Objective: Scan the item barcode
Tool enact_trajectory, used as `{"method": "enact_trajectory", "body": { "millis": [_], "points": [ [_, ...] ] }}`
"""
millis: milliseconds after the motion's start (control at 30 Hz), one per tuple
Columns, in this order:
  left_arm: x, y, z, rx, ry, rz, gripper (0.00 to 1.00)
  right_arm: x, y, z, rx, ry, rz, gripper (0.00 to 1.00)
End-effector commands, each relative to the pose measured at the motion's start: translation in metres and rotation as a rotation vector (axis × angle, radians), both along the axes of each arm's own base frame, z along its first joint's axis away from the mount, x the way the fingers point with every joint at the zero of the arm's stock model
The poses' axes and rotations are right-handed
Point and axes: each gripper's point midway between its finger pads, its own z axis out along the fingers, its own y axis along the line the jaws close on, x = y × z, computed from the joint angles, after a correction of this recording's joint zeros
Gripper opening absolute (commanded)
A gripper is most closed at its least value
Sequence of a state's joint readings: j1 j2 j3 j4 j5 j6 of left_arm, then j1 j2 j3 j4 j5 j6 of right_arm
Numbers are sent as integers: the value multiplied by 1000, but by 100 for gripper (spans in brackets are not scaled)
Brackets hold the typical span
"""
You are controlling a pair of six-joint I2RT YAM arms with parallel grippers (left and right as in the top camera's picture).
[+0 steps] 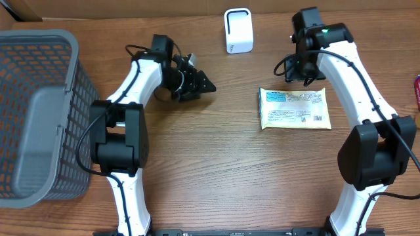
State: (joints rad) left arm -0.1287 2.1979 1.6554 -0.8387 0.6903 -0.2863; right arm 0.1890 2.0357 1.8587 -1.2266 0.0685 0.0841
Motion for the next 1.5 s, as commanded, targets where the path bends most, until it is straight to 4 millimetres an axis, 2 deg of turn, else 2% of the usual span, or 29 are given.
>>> {"method": "enact_trajectory", "body": {
  "millis": [0, 133, 200, 333, 533, 633, 933, 1033, 1067, 1267, 1367, 1467],
  "points": [
    [5, 23, -16, 95, 107, 180, 66, -9, 52, 10, 165, 5, 173, 81],
    [6, 31, -16, 96, 117, 201, 76, -15, 58, -6, -24, 11, 218, 95],
    [4, 33, -17, 104, 127, 206, 77, -22, 65, -20, -101, 31, 251, 100],
    [2, 35, -18, 114, 137, 204, 80, -35, 64, -52, -258, 79, 240, 100],
    [2, 35, -18, 114, 134, 205, 82, -47, 60, -81, -380, 118, 226, 100],
    [3, 35, -18, 113, 131, 206, 83, -50, 60, -92, -391, 128, 235, 100],
    [3, 35, -18, 115, 118, 190, 85, -50, 44, -113, -443, 128, 207, 100],
    [3, 35, -18, 116, 116, 188, 85, -49, 38, -121, -446, 144, 192, 92],
    [3, 35, -18, 115, 116, 188, 85, -49, 36, -124, -448, 151, 188, 86],
    [3, 35, -18, 115, 114, 185, 86, -48, 27, -135, -450, 167, 166, 37],
    [3, 35, -18, 115, 114, 185, 86, -46, 28, -135, -439, 154, 139, 4],
    [3, 35, -18, 115, 114, 185, 86, -43, 31, -131, -428, 140, 116, 4]
  ]
}}
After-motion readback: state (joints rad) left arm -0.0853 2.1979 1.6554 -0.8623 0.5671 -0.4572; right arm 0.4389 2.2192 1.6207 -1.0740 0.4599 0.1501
